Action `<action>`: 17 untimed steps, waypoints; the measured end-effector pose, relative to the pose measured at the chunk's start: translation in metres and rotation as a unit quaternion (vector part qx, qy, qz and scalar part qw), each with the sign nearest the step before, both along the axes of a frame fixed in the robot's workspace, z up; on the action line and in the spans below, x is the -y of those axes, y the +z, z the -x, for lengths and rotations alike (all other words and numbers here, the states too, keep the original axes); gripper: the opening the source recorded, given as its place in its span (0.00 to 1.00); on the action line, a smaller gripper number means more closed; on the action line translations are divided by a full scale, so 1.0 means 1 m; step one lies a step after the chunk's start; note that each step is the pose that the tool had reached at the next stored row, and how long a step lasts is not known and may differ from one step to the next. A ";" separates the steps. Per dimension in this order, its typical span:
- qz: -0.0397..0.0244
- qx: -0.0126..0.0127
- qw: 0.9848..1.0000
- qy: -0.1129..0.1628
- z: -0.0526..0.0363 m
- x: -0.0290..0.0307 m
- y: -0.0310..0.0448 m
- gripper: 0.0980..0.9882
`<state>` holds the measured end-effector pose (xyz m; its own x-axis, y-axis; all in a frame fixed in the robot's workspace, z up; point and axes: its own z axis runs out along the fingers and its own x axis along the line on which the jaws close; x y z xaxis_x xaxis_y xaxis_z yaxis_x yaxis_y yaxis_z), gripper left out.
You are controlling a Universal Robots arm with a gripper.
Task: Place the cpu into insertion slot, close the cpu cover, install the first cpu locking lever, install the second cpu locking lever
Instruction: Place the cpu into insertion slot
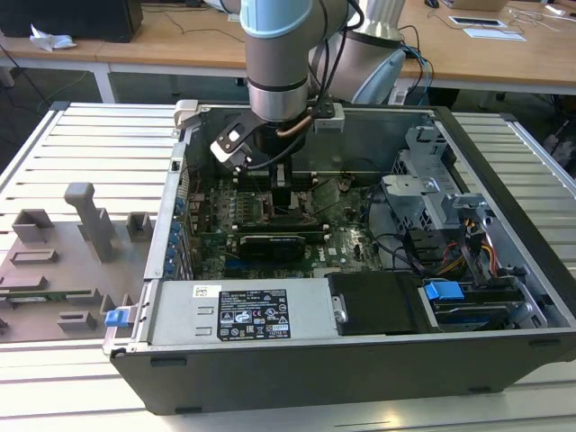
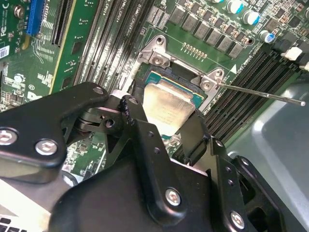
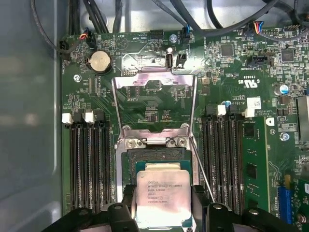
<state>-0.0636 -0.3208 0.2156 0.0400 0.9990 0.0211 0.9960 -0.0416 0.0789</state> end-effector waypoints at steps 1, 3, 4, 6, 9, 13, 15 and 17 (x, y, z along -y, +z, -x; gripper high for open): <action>0.000 0.000 1.000 0.000 0.0006 0.0000 -0.0010 0.50; 0.000 0.000 1.000 0.000 0.0009 0.0000 -0.0017 0.50; 0.000 0.000 1.000 0.000 0.0013 0.0000 -0.0024 0.50; 0.000 0.000 1.000 0.000 0.0023 0.0000 -0.0041 0.50; 0.000 0.000 1.000 0.000 0.0032 0.0000 -0.0069 0.50; 0.000 0.000 1.000 0.000 0.0035 0.0000 -0.0094 0.50; 0.000 0.000 1.000 0.000 0.0035 0.0000 -0.0102 0.50; 0.000 0.000 1.000 0.000 0.0017 -0.0005 -0.0105 0.50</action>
<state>-0.0653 -0.3203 0.2051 0.0398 0.9990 0.0211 0.9960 -0.0413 0.0788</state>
